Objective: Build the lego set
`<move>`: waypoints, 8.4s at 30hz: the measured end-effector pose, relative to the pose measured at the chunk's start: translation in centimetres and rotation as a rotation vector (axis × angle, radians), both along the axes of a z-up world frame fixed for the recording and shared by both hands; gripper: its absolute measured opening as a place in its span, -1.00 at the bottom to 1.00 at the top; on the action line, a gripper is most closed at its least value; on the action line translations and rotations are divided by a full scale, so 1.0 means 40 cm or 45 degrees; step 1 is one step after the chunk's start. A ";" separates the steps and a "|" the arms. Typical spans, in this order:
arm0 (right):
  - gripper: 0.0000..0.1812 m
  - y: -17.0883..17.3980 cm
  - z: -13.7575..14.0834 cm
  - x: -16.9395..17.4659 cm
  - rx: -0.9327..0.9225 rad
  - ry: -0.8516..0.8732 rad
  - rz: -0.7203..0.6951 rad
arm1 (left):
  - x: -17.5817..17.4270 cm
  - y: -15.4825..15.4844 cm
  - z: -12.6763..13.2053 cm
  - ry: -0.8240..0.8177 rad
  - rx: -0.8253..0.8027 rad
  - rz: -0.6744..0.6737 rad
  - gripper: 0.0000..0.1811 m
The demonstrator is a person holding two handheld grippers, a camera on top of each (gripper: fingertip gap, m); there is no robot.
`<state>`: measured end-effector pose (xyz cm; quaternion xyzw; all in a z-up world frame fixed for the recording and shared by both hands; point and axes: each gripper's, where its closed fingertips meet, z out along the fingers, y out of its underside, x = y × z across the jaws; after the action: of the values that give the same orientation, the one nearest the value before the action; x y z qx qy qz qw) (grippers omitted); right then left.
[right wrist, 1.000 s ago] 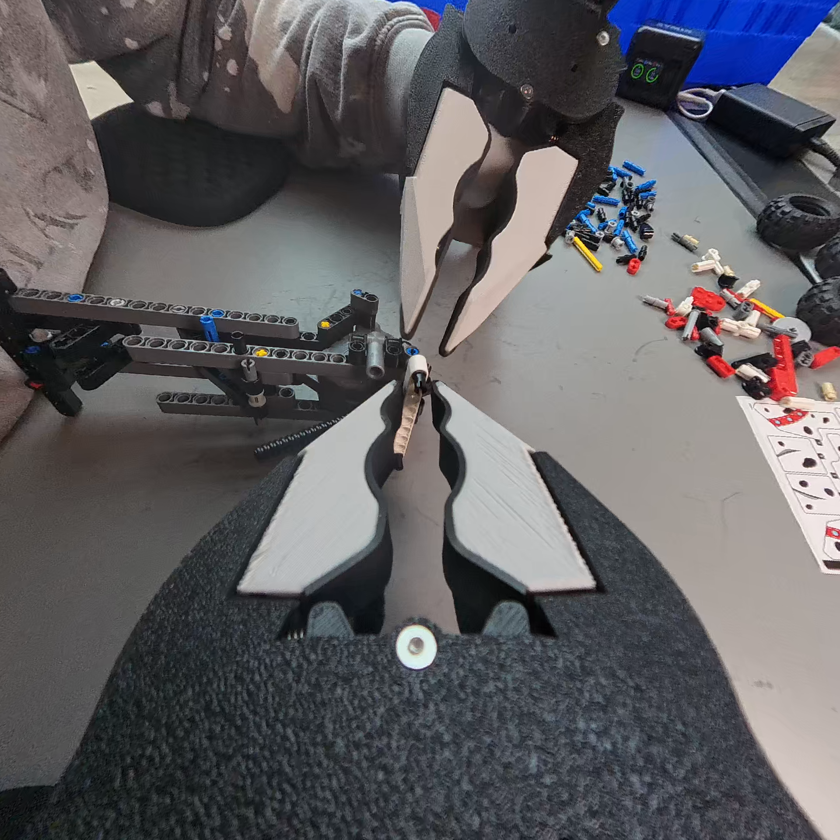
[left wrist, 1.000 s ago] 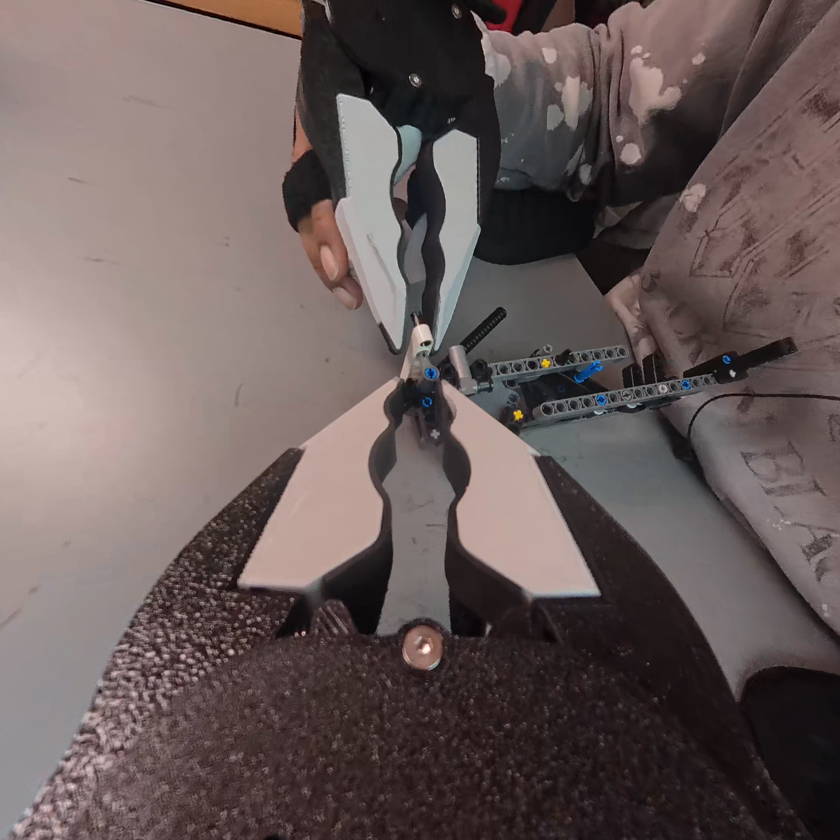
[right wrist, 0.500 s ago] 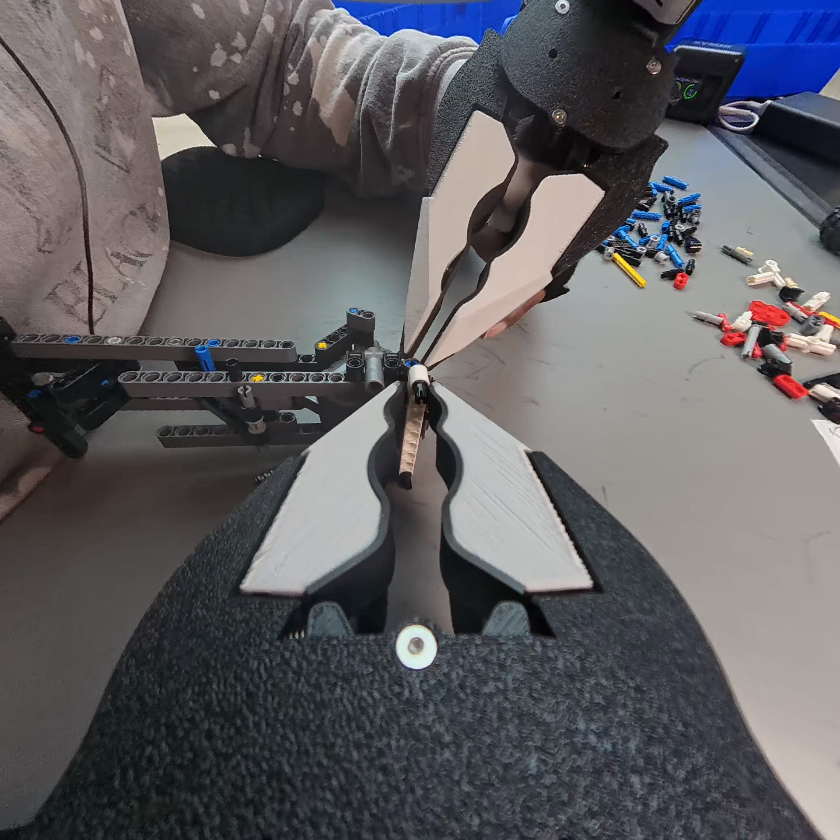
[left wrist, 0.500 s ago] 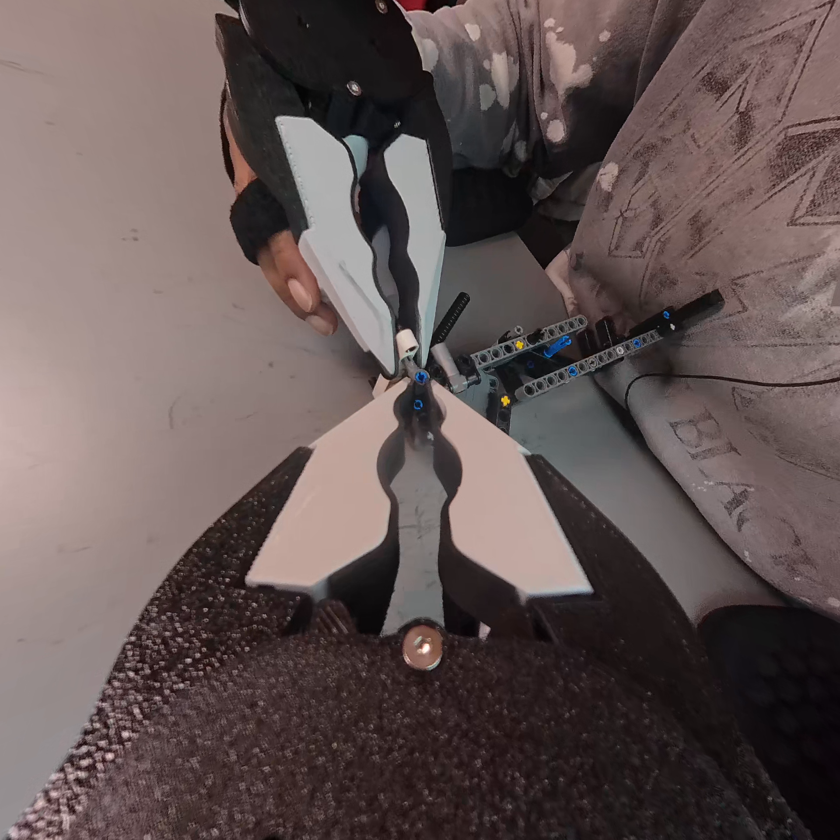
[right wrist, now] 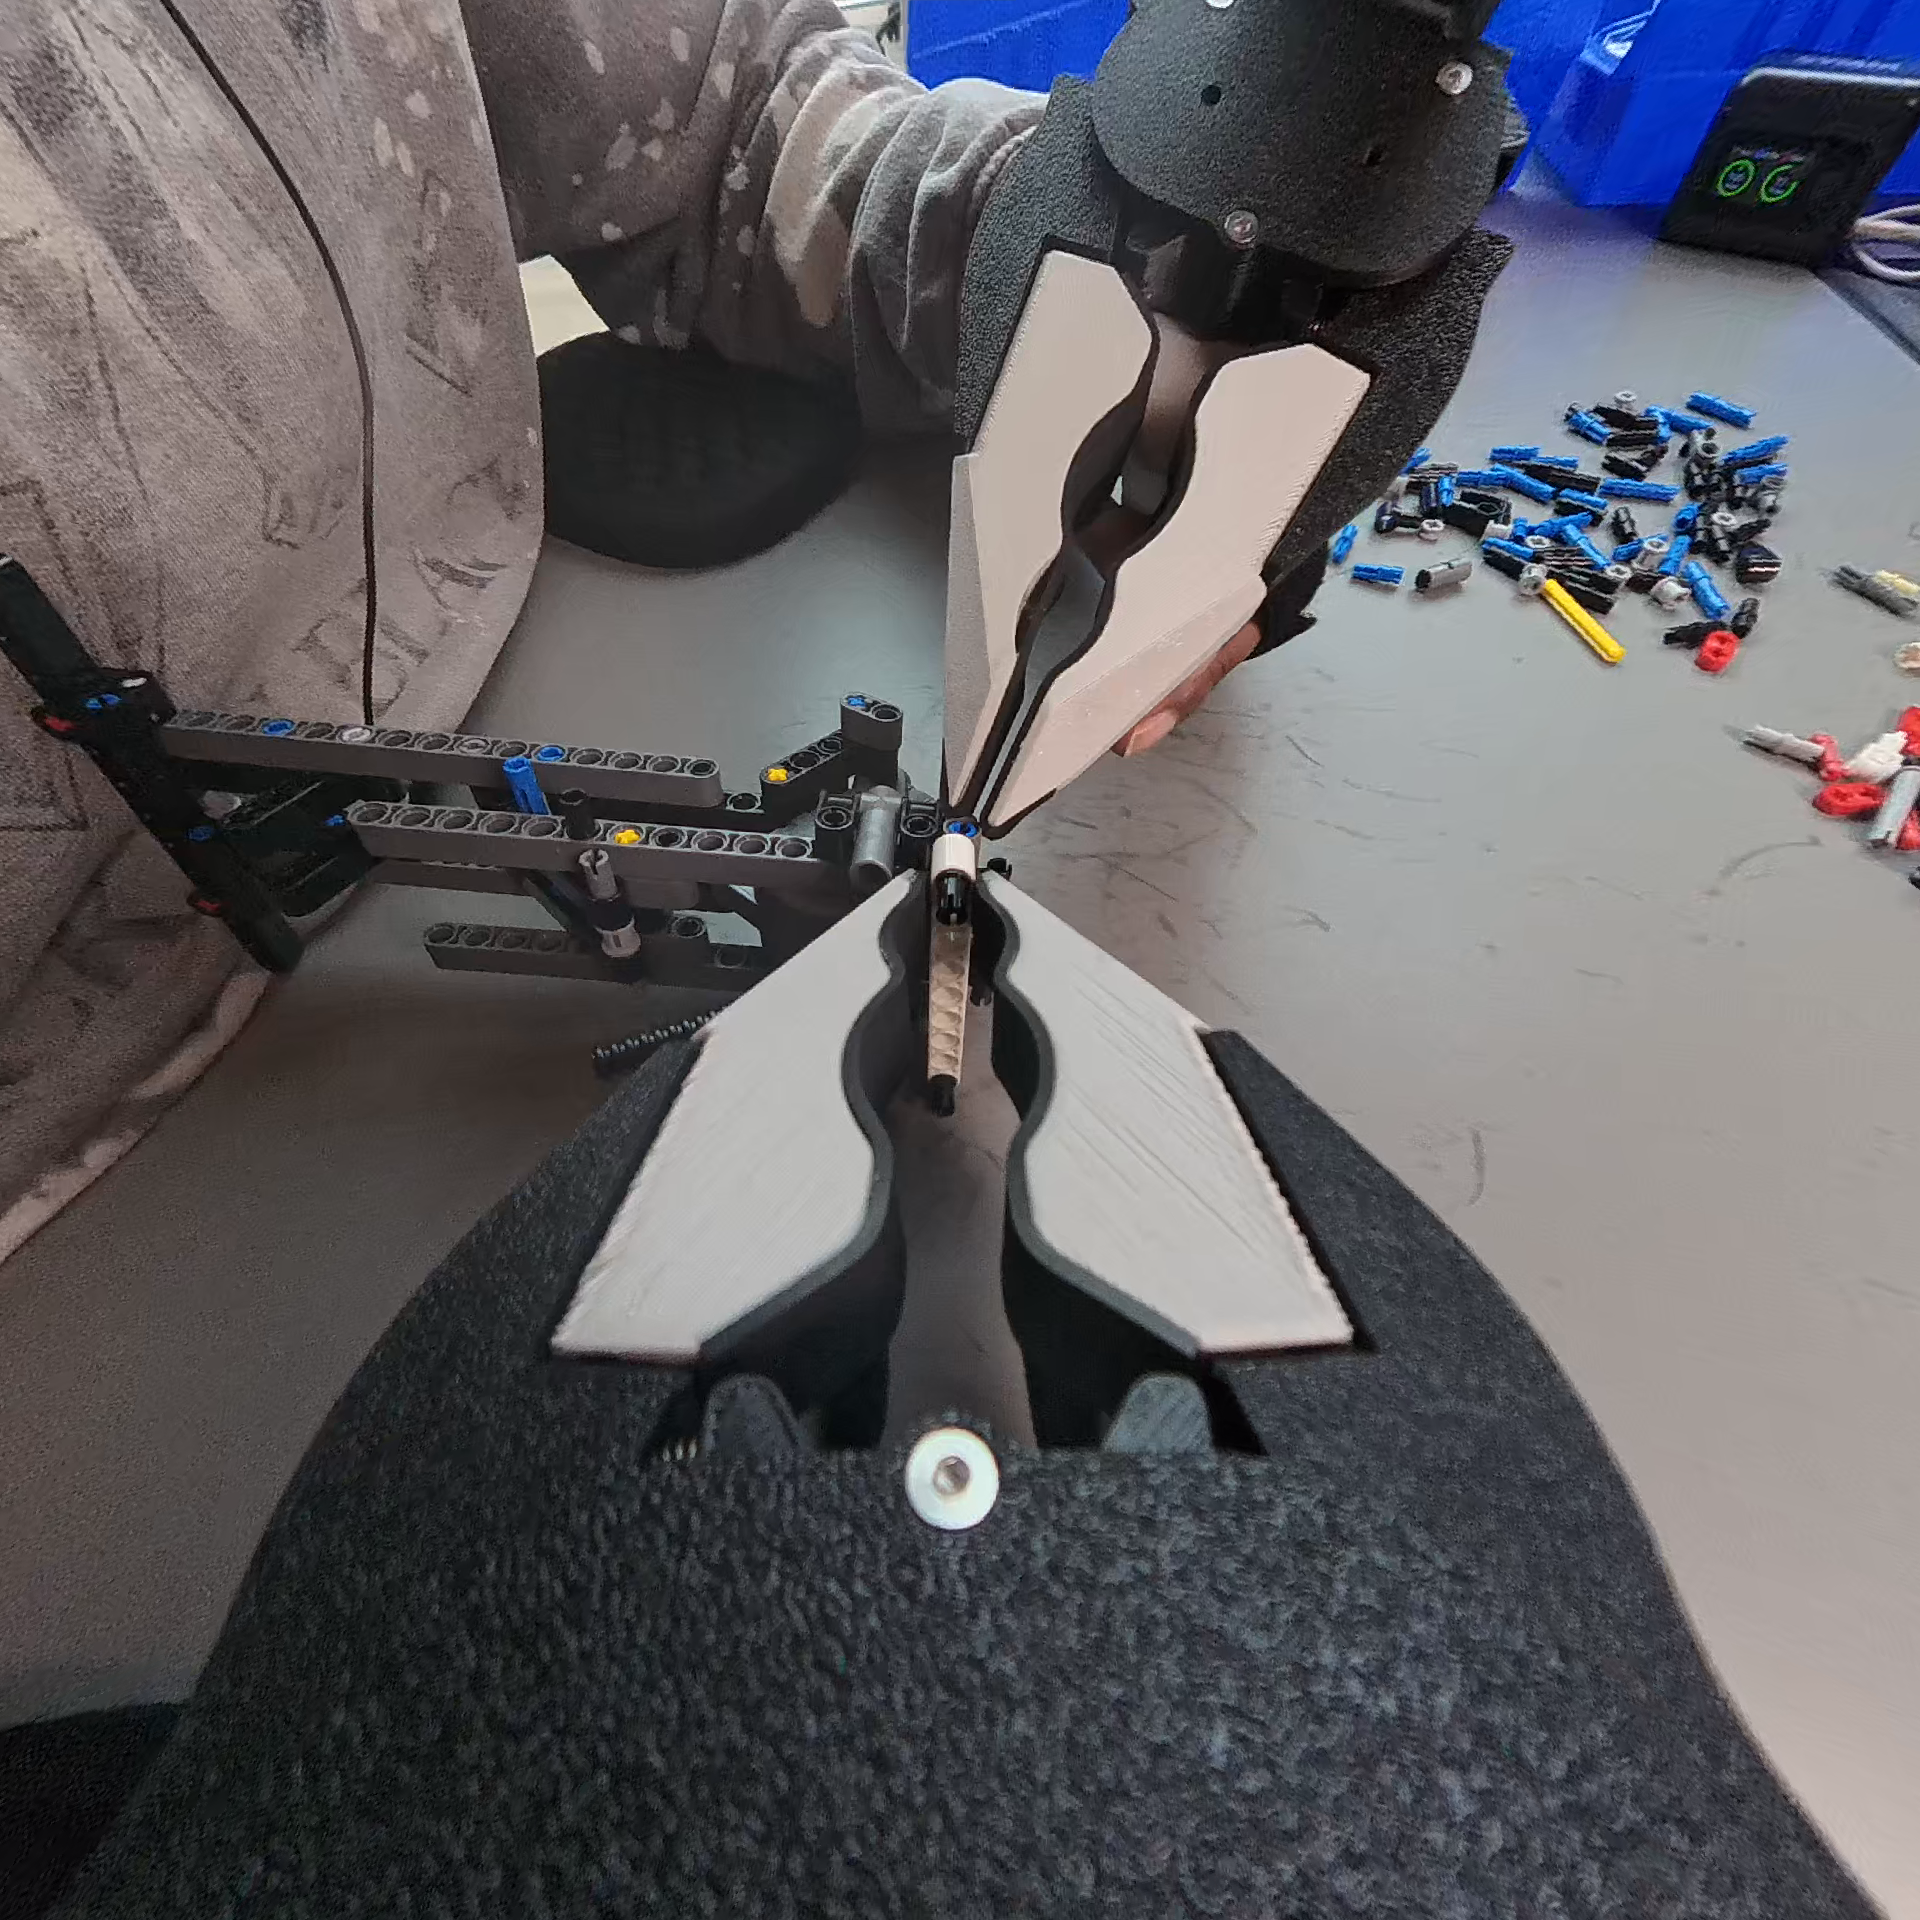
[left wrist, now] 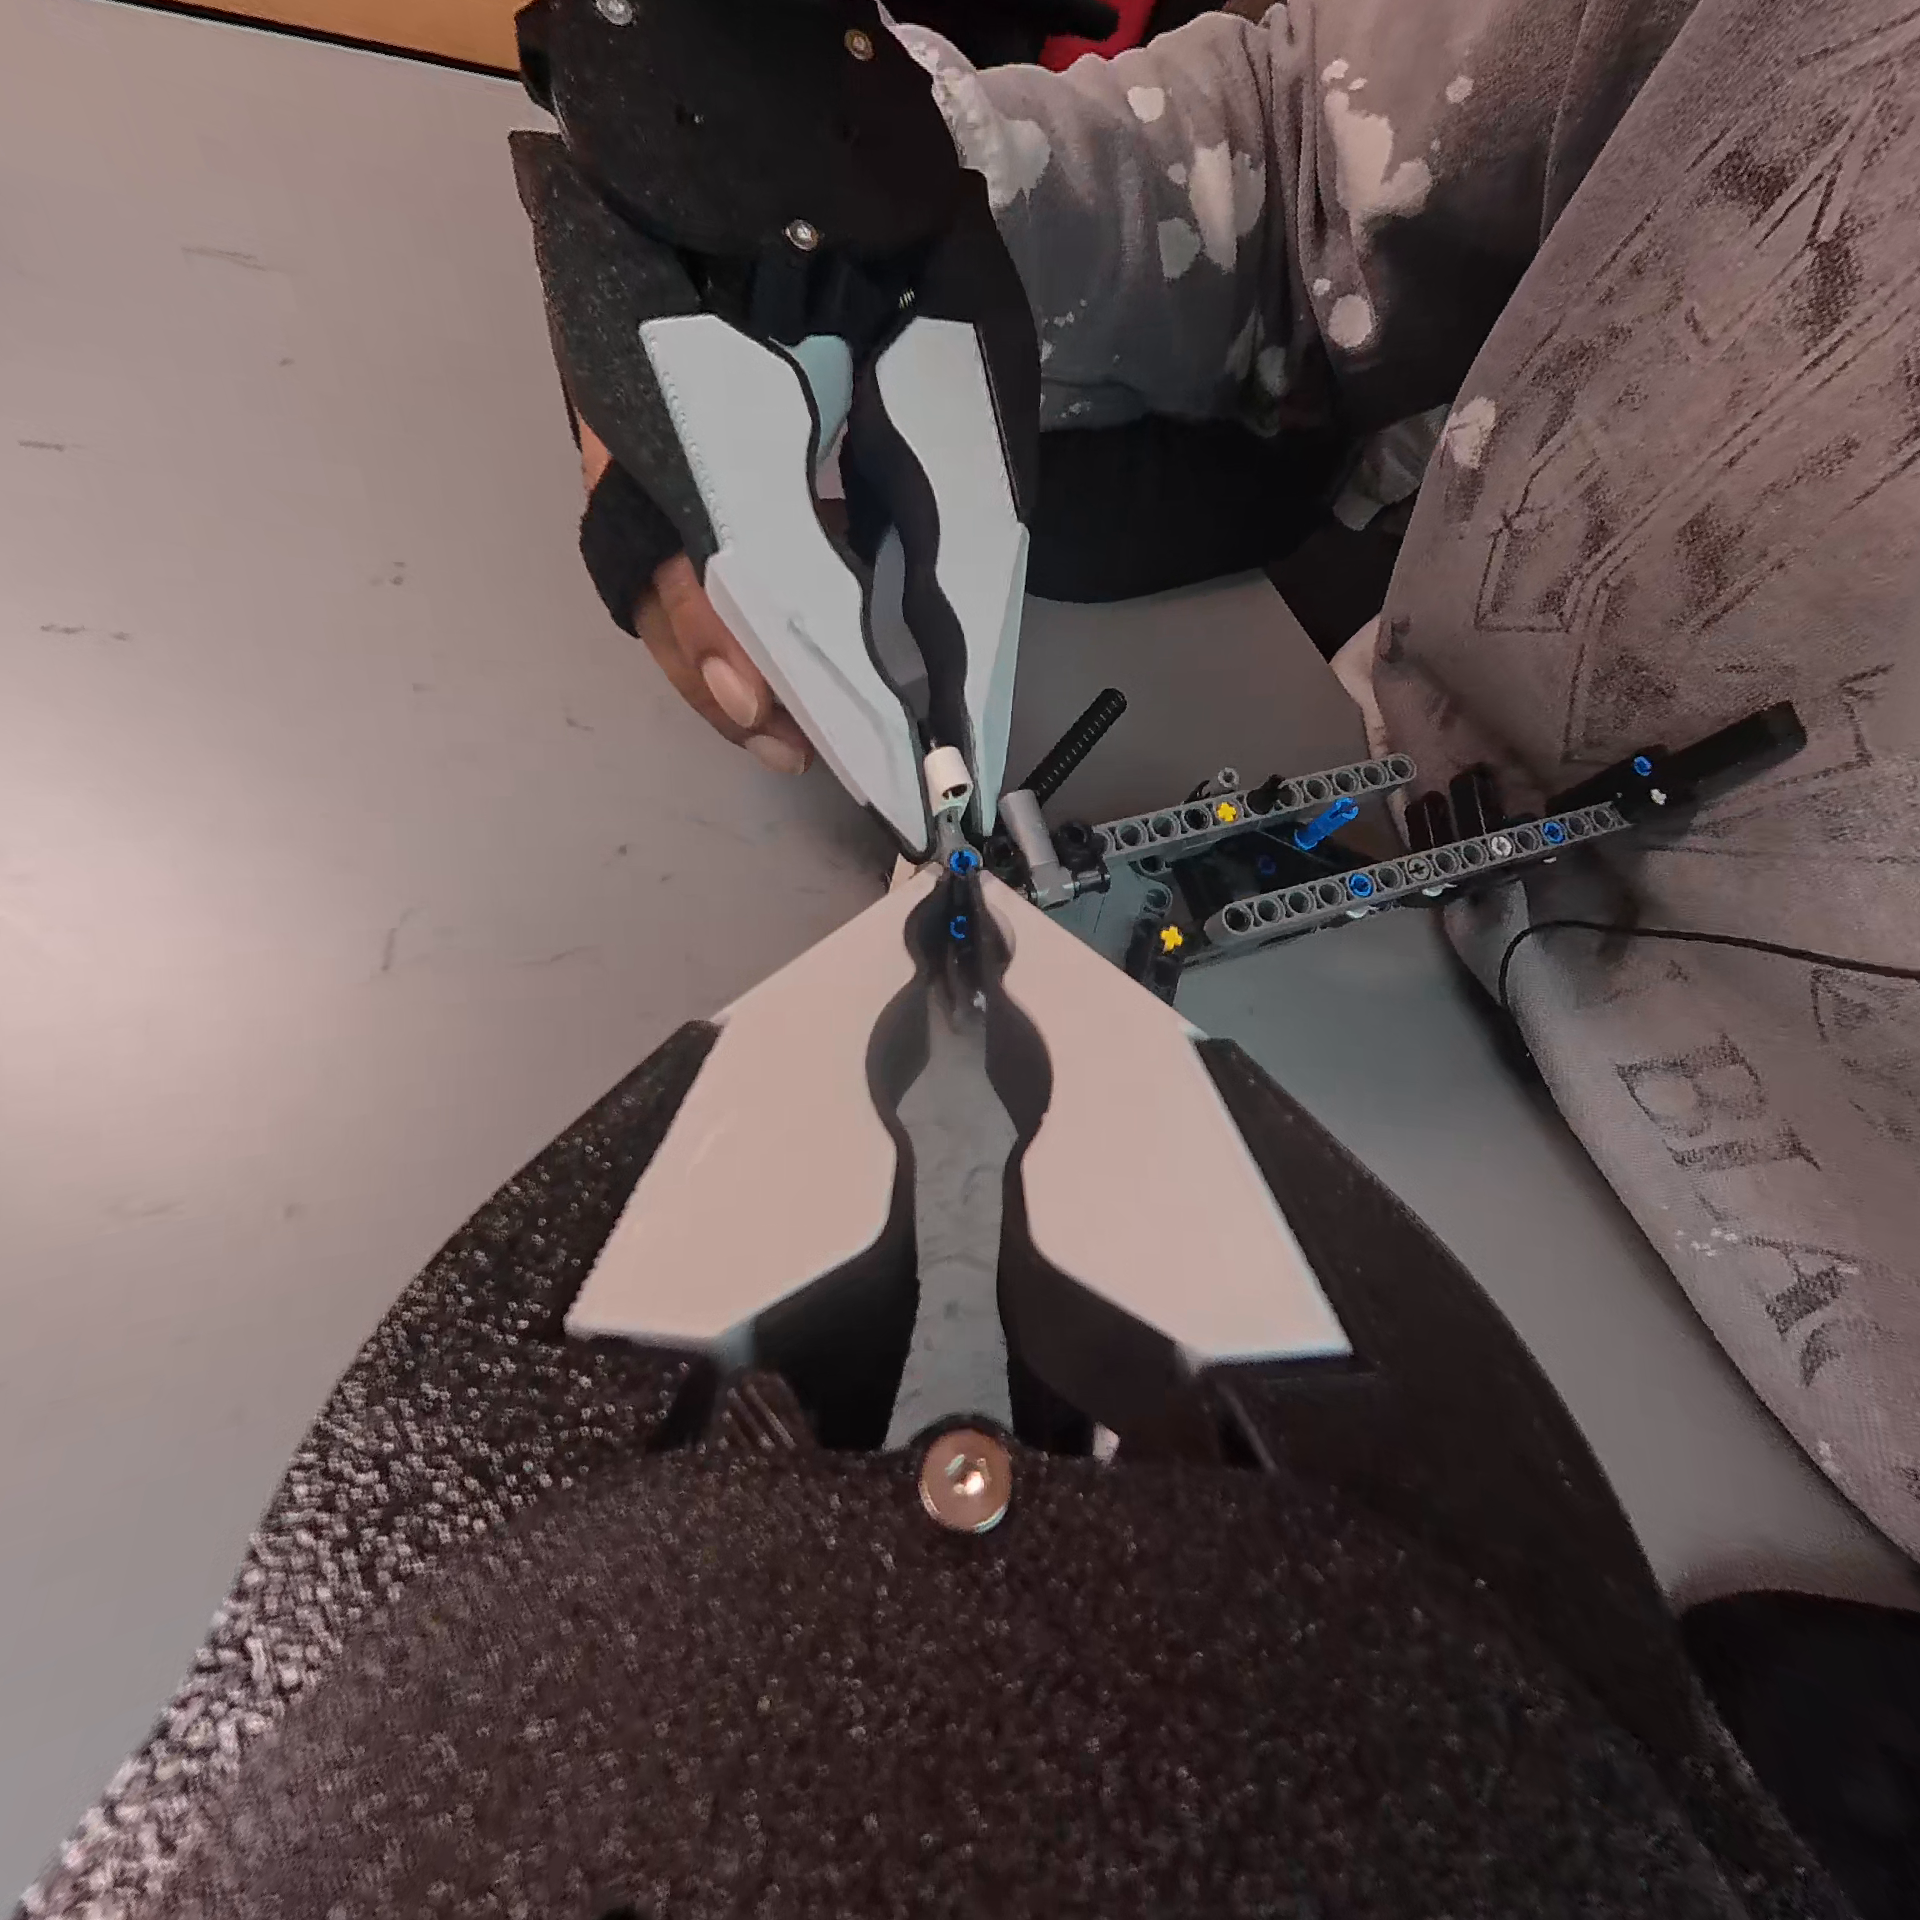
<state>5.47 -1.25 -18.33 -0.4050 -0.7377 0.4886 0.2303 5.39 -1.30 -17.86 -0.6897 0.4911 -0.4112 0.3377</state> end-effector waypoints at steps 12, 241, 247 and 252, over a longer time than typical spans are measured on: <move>-0.93 -0.005 -0.001 -0.001 -0.060 -0.045 -0.009 | 0.001 -0.009 0.000 -0.024 -0.002 0.005 -0.98; -0.93 -0.006 0.011 0.037 0.094 -0.183 -0.590 | 0.030 -0.018 0.005 -0.071 0.088 0.450 -1.00; -0.93 0.015 0.017 0.030 0.109 -0.178 -0.619 | 0.046 -0.020 0.015 -0.042 0.180 0.425 -1.00; -0.93 0.003 0.014 0.037 0.011 -0.159 -0.496 | 0.037 -0.011 0.008 -0.060 0.112 0.409 -0.99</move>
<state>6.96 -1.12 -17.78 -0.5684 -0.6604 0.4056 0.2761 6.85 -1.74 -17.54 -0.7341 0.3840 -0.3459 0.4404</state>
